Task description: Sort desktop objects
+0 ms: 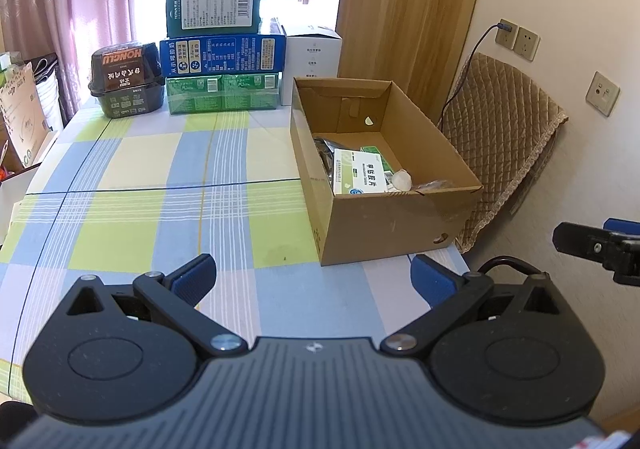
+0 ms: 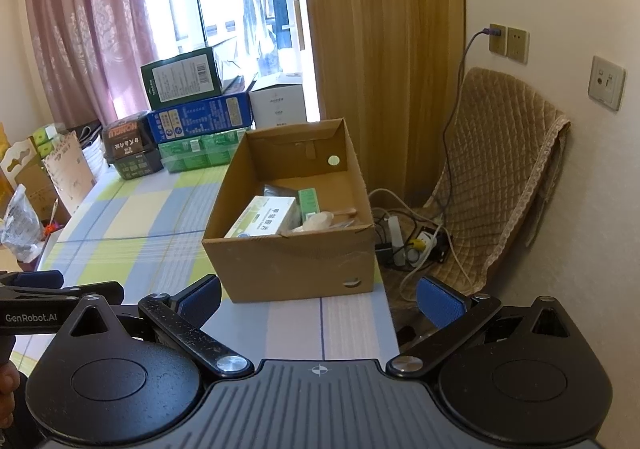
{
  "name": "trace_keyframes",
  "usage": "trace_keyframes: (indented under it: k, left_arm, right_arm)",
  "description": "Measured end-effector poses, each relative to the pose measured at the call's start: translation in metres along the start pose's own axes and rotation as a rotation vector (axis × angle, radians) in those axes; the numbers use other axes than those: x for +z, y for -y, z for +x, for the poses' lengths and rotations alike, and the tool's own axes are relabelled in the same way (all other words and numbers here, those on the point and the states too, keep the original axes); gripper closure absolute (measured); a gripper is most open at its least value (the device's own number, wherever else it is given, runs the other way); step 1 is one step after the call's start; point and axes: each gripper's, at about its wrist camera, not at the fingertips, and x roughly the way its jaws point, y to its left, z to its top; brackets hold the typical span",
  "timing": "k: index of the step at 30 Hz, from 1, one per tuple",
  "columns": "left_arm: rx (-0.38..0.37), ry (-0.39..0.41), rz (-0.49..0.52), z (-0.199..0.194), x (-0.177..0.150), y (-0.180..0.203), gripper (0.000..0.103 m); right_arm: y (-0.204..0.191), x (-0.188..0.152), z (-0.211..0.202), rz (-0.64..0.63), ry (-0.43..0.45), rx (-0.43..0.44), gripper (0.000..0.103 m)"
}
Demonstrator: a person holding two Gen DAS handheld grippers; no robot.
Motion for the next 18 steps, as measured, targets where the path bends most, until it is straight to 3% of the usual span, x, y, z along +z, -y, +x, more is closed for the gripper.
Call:
trace_keyframes:
  k: [18]
  left_arm:
    - [-0.013,-0.011,0.006,0.0074,-0.0003,0.0031,0.001]
  right_arm:
    - [0.002,-0.0053,0.0089,0.01,-0.019,-0.002,0.002]
